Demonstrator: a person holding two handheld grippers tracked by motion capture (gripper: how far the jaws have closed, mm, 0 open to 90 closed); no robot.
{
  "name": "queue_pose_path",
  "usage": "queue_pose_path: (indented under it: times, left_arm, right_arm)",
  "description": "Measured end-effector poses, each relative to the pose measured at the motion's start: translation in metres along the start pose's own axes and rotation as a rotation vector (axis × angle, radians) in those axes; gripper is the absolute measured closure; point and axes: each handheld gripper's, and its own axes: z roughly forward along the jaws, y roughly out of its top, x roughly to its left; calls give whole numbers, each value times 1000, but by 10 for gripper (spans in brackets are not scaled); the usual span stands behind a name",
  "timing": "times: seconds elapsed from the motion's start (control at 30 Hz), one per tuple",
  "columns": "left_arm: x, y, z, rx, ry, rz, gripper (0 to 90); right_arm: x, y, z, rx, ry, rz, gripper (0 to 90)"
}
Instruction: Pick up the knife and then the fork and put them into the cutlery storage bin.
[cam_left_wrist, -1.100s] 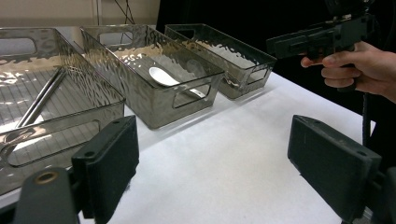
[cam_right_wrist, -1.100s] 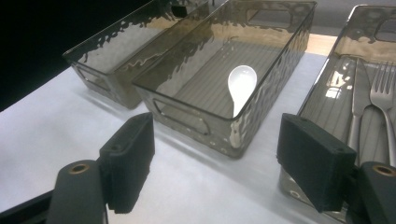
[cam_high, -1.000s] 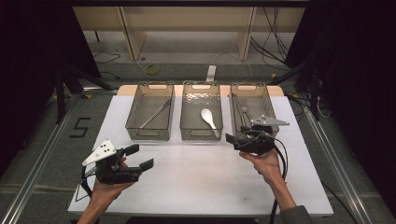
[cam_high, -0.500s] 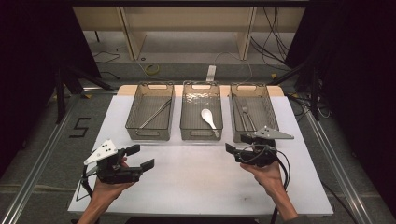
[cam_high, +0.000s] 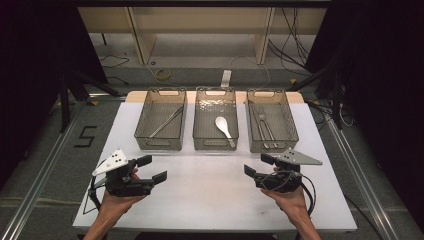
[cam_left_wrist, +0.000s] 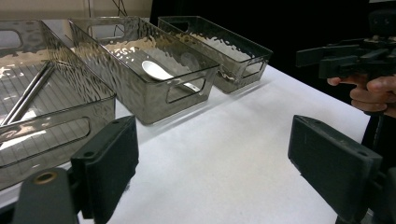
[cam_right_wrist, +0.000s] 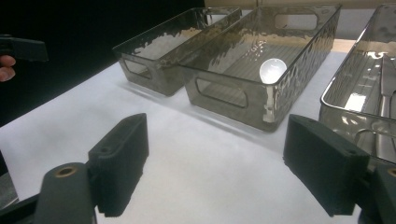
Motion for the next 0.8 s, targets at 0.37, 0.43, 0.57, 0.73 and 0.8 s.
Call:
queue_pose_path:
  times: [0.37, 0.43, 0.57, 0.73, 0.8]
  left_arm:
    - [0, 0, 0, 11, -9, 0, 158]
    - [0, -1, 0, 13, -9, 0, 158]
    - [-1, -1, 1, 17, -10, -1, 157]
    - [-1, -1, 2, 19, -12, -2, 156]
    - [-1, -1, 2, 24, -14, 1, 156]
  right_arm:
    - [-2, -13, -10, -7, -23, -10, 204]
    - [-2, -15, -12, -5, -23, -6, 204]
    - [-2, -20, -15, -1, -30, -1, 203]
    - [-4, -25, -20, 1, -44, 1, 203]
    - [-4, -27, -22, 4, -48, 2, 203]
